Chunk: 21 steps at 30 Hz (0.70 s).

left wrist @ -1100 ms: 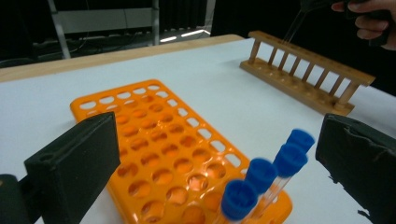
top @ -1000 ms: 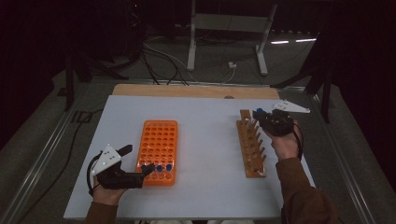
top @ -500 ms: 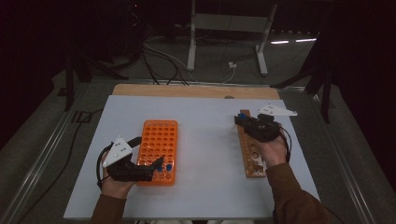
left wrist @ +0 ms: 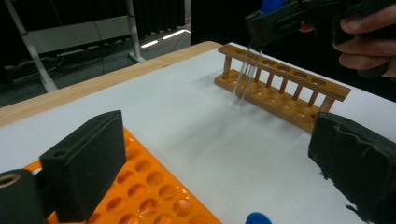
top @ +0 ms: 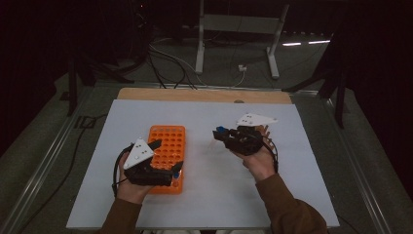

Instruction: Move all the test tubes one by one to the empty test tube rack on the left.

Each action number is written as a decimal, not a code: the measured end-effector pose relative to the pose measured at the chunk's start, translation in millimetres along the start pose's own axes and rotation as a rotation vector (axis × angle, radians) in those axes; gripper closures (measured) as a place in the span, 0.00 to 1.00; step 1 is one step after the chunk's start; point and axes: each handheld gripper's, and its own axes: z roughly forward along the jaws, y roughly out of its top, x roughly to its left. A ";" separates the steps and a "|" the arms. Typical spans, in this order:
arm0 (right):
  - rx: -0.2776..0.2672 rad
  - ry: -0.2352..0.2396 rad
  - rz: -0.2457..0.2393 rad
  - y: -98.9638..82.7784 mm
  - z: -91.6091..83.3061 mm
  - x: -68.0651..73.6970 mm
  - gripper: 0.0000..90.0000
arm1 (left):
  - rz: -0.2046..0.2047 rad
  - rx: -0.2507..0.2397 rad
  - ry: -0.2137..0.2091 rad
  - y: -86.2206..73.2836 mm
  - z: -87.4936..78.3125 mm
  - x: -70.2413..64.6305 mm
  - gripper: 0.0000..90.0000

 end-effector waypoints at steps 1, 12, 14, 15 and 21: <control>0.002 0.011 -0.002 0.9 2.7 3.4 0.85 | 0.003 0.002 -0.002 1.1 1.8 -2.0 0.08; 0.002 0.114 -0.036 15.0 19.3 40.0 0.85 | 0.050 0.023 0.050 6.2 16.3 -15.1 0.36; 0.009 0.125 -0.048 17.4 20.9 46.2 0.85 | 0.053 0.020 0.053 6.7 18.7 -17.3 0.42; 0.012 0.133 -0.052 18.4 21.8 48.9 0.85 | 0.052 0.017 0.051 7.0 19.3 -17.9 0.45; 0.029 0.171 -0.064 19.6 26.6 59.9 0.85 | 0.047 -0.014 0.038 9.1 22.5 -20.8 0.65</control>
